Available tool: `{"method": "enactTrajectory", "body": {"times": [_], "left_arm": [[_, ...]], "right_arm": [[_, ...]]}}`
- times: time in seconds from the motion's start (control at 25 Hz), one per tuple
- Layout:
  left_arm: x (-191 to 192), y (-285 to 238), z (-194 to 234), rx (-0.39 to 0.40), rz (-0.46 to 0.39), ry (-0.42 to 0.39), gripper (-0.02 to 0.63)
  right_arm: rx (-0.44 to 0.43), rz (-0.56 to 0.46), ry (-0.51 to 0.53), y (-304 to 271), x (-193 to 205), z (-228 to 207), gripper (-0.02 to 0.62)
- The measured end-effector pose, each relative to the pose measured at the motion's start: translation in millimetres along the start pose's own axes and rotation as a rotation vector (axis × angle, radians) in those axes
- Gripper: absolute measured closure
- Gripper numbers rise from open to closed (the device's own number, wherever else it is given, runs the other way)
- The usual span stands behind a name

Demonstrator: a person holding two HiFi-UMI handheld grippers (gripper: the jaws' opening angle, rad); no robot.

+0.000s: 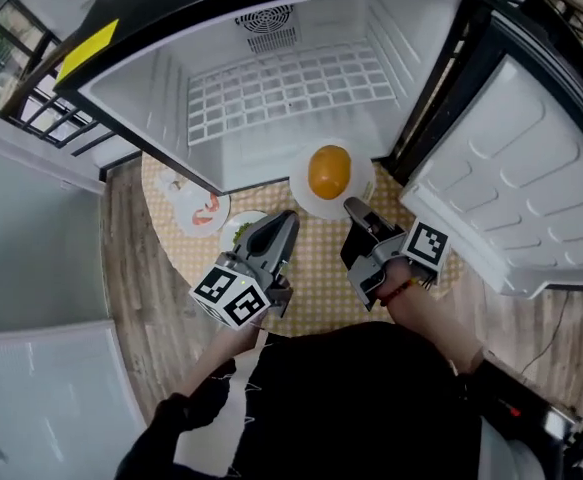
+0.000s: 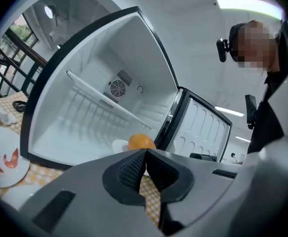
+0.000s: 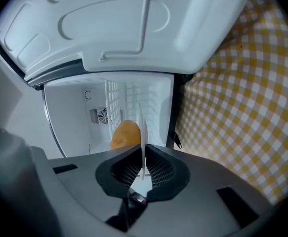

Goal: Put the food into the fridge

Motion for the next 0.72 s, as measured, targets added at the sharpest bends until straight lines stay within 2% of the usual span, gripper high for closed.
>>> {"method": "enactTrajectory", "body": {"times": [0.4, 0.6, 0.72], "left_arm": [[-17, -29, 30, 0.218, 0.08, -0.037, 0.592], [-27, -38, 38, 0.291, 0.093, -0.072, 0.591], [-31, -39, 39, 0.308, 0.094, -0.079, 0.591]], "right_arm": [[0.002, -0.211, 0.005, -25, -8, 6, 0.571], [0.015, -0.27, -0.02, -32, -12, 3, 0.571], [0.023, -0.291, -0.031, -41, -16, 2, 0.571]]}}
Point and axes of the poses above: the fingertips, and each gripper's own axes: y backward along the fingers, z to its left, x out of its underside, the point moved 4 cm from there along y, backward along the fingers, and after that the axes turned 8 degrees about -y, right-handed, at the moved point
